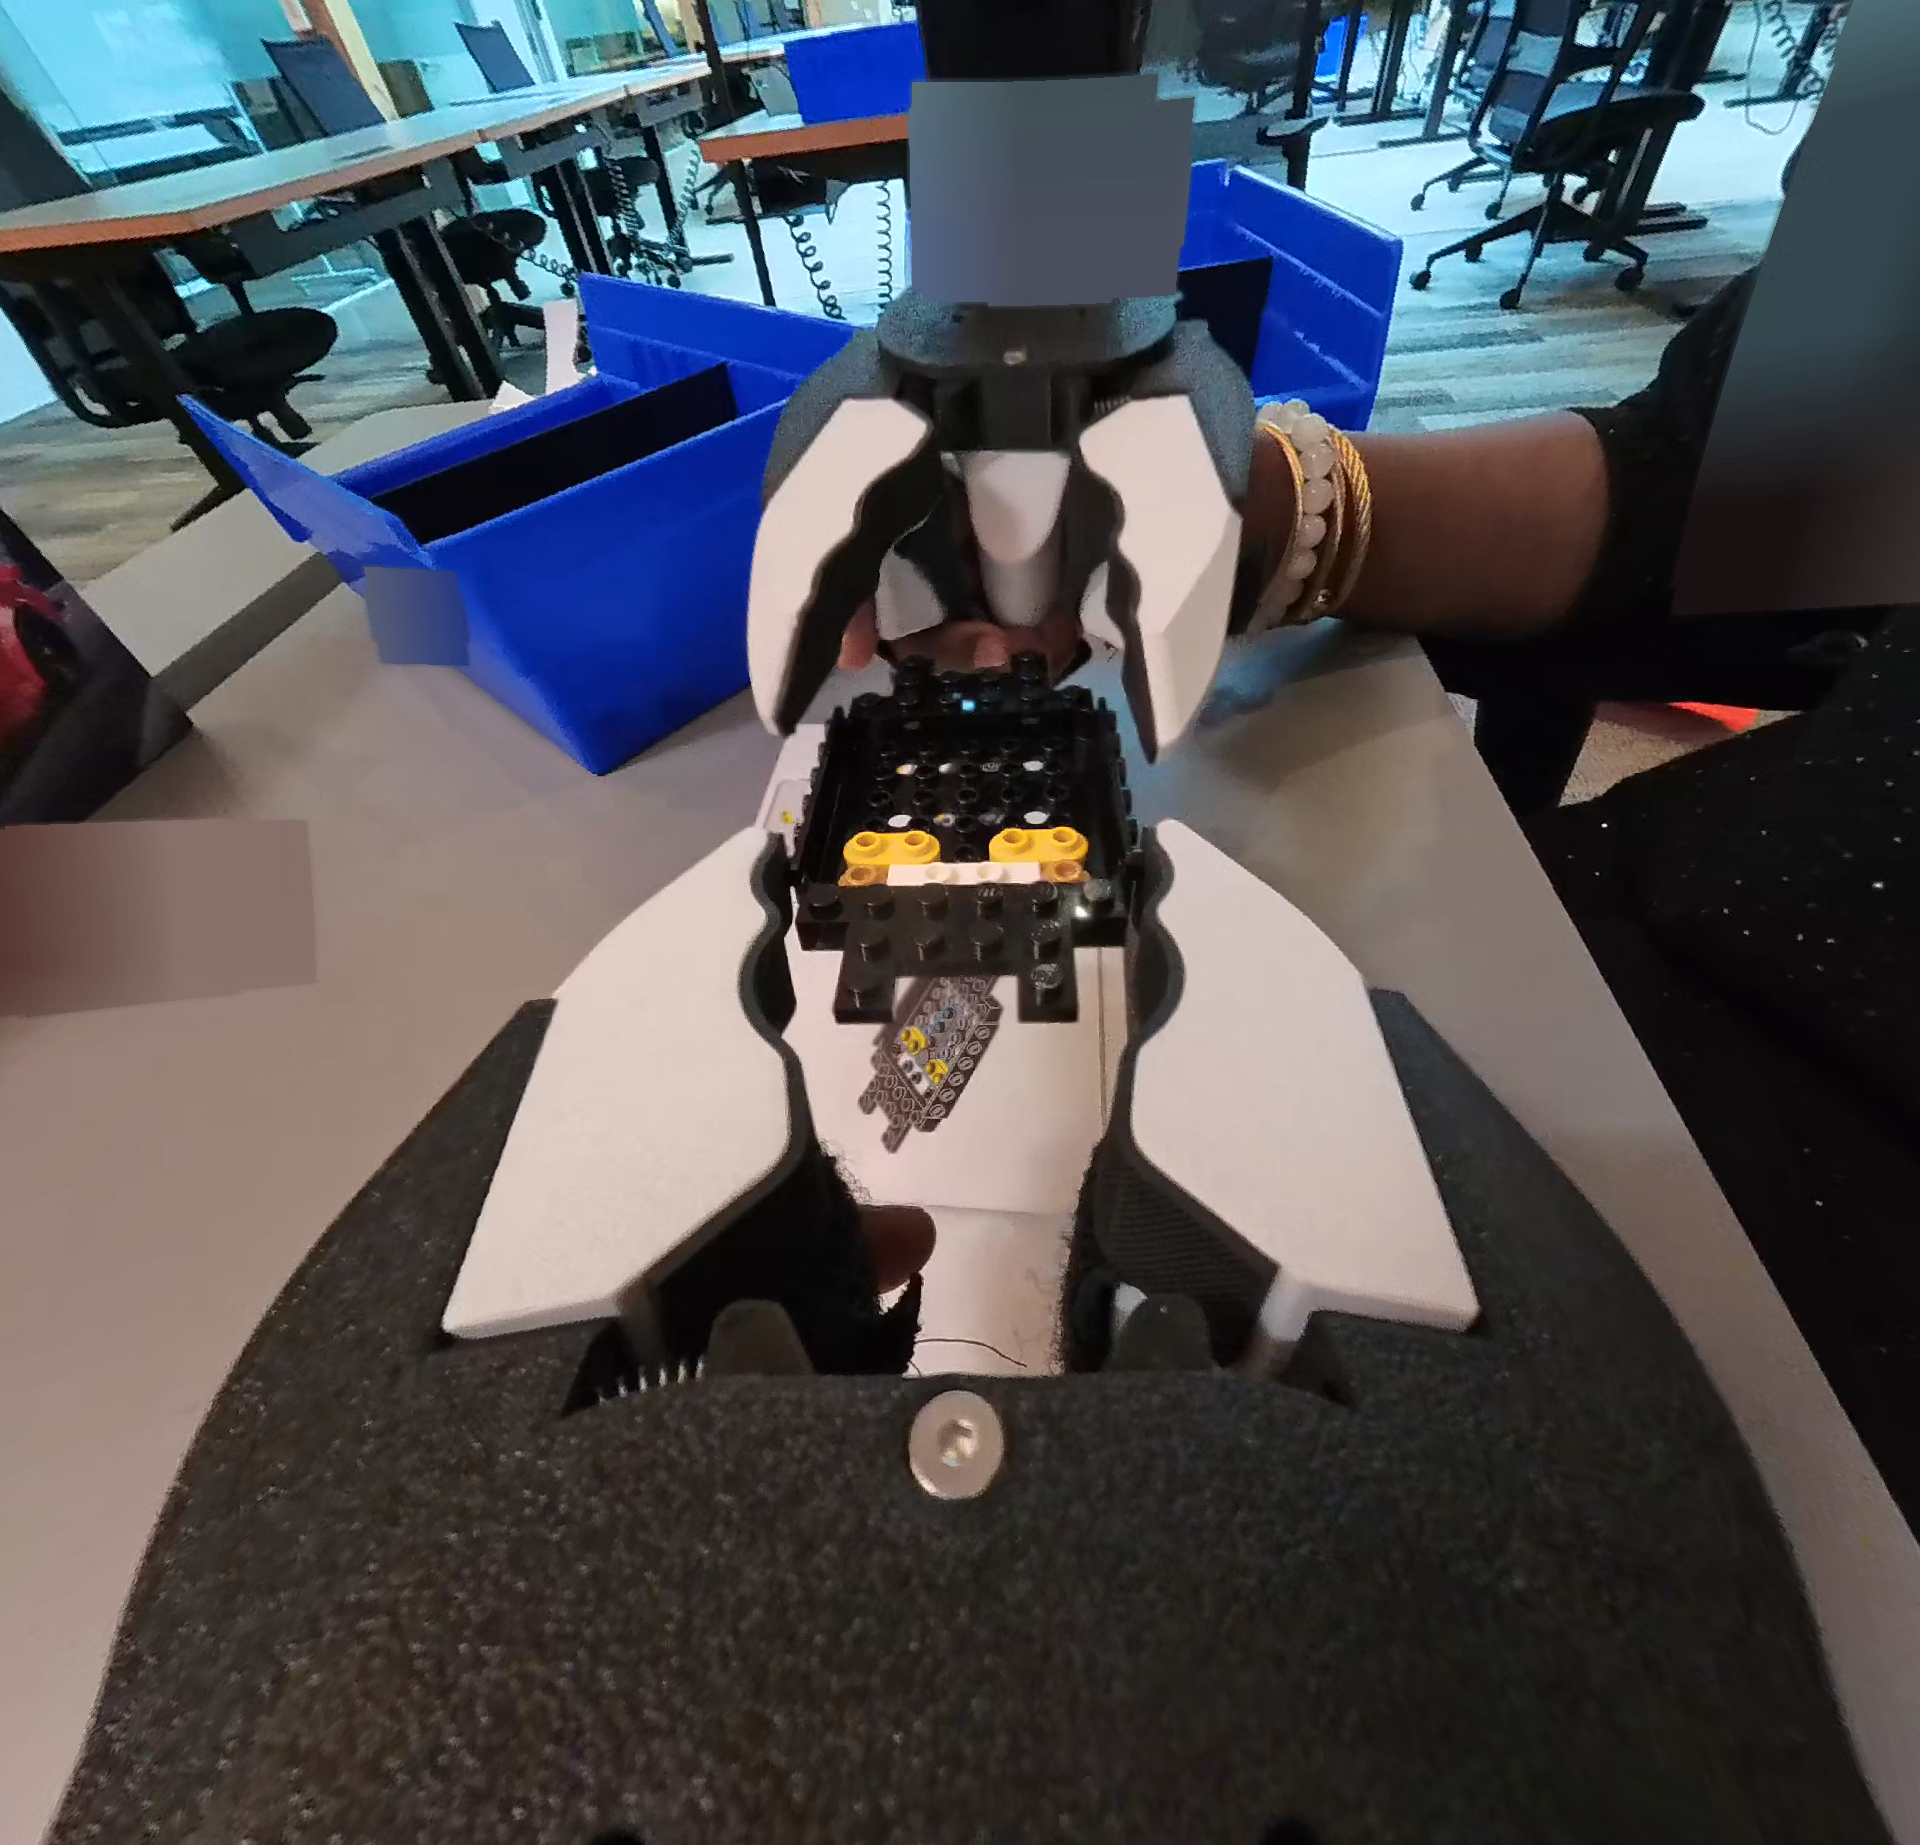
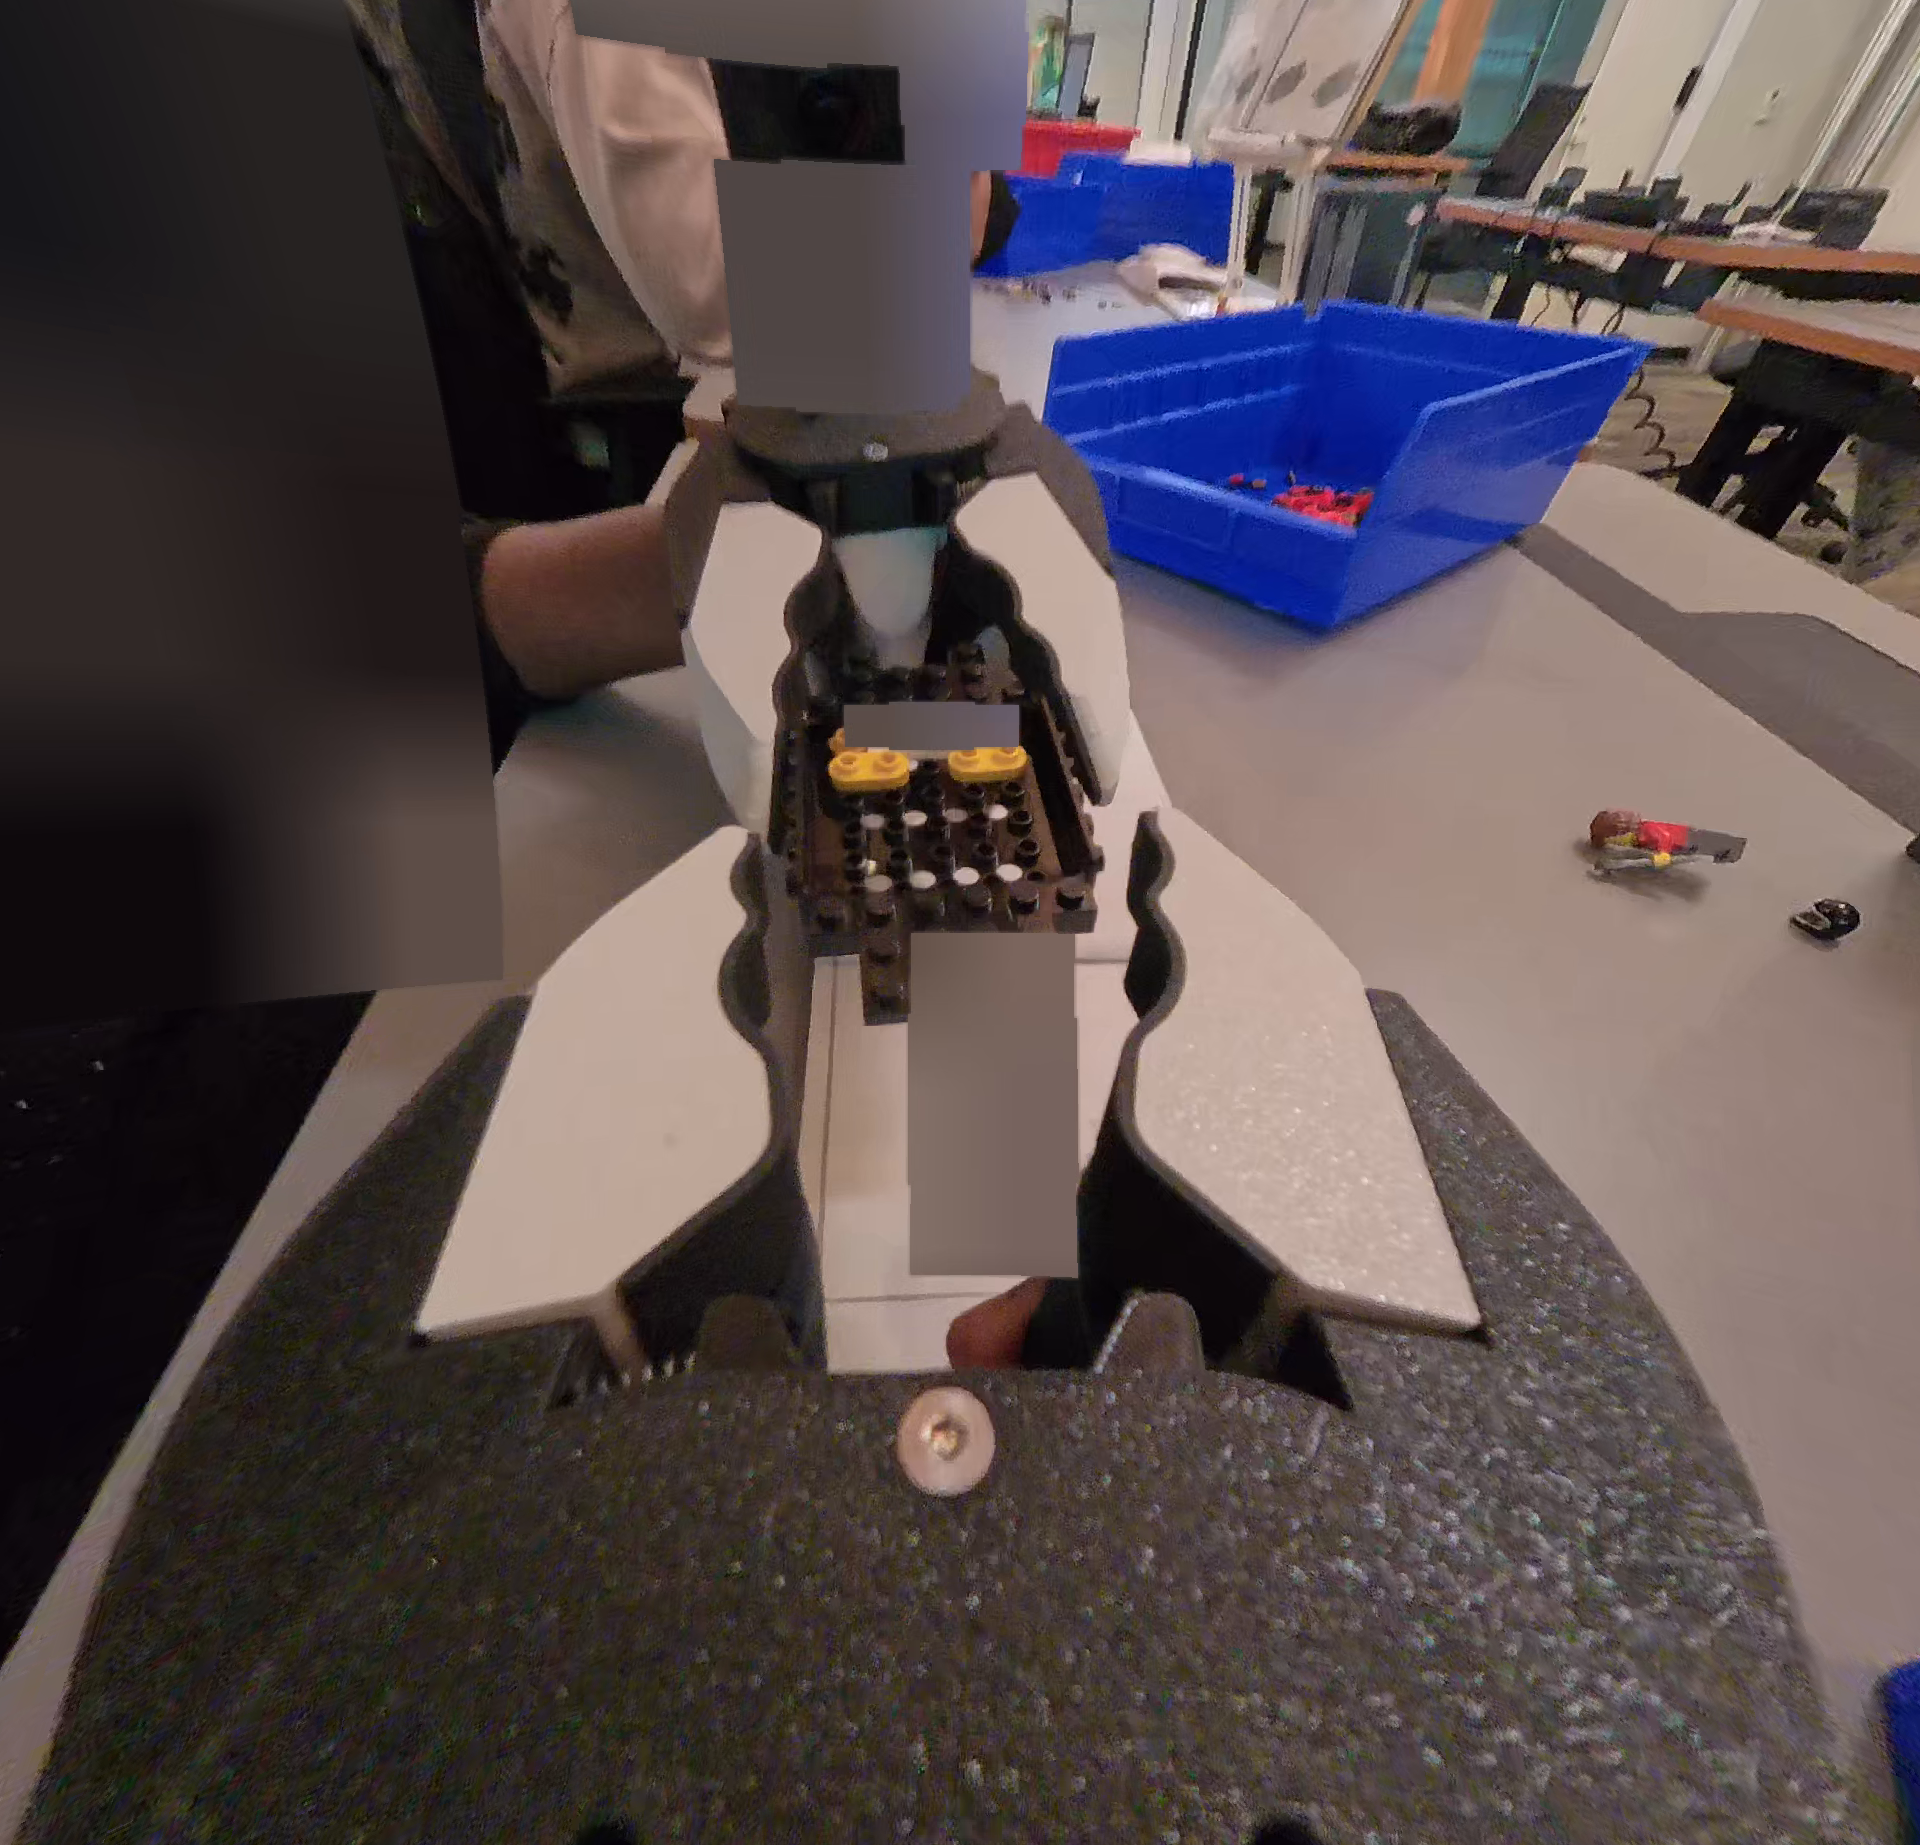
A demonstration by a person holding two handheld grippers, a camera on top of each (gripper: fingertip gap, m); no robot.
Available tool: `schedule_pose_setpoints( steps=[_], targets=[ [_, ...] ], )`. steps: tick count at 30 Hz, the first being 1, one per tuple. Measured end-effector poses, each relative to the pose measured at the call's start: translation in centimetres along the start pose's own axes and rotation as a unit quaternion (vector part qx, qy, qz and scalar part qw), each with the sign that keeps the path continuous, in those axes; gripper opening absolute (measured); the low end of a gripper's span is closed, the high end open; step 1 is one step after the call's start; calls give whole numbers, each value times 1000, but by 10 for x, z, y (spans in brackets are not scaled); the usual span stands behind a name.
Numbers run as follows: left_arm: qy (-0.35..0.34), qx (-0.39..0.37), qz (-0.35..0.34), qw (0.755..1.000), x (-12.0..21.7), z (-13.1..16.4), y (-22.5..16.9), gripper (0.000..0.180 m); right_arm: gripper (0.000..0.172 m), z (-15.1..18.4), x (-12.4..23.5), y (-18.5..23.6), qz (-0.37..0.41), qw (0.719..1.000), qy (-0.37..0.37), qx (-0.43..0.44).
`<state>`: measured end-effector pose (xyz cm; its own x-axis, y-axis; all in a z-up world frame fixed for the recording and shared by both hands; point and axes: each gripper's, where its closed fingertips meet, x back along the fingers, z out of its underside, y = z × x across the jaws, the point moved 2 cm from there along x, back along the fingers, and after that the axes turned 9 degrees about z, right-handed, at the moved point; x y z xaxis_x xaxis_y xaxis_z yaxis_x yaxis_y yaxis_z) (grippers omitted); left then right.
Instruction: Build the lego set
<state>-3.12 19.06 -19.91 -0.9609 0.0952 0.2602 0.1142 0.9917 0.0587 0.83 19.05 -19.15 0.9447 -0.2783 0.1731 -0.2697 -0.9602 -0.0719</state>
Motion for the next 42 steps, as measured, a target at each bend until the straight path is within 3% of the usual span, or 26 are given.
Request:
schedule_pose_setpoints(
  steps=[13, 16, 20, 25, 27, 29, 31, 38, 42],
  targets=[
    [42, -1, 7, 999, -6, 9, -4, 63, 59, 17, -7, 8, 16, 990, 98, 95],
    [80, 7, -43, 996, 9, 16, 10, 79, 59, 25, 9, -6, 37, 984, 137, 107],
    [65, 37, -121, 990, 52, 17, 34, 77, 59, 45, 32, -22, 50, 974, 205, 81],
    [47, 44, -126, 990, 75, 21, 37, 60, 59, 72, 35, -22, 27, 963, 265, 43],
    [78, 28, -107, 991, 71, 30, 32, 41, 59, 81, 35, -22, 23, 957, 287, 44],
    [105, 20, -83, 991, 63, 36, 25, 9, 59, 87, 40, -24, 26, 949, 310, 50],
    [112, 25, -54, 992, 53, 38, 18, 5, 59, 86, 42, -27, 35, 950, 306, 50],
    [141, 26, -43, 989, 36, 45, 16, 11, 59, 88, 45, -32, 45, 948, 312, 46],
    [150, 35, -34, 987, 31, 50, 14, 34, 59, 91, 44, -33, 47, 948, 313, 37]
  ],
)
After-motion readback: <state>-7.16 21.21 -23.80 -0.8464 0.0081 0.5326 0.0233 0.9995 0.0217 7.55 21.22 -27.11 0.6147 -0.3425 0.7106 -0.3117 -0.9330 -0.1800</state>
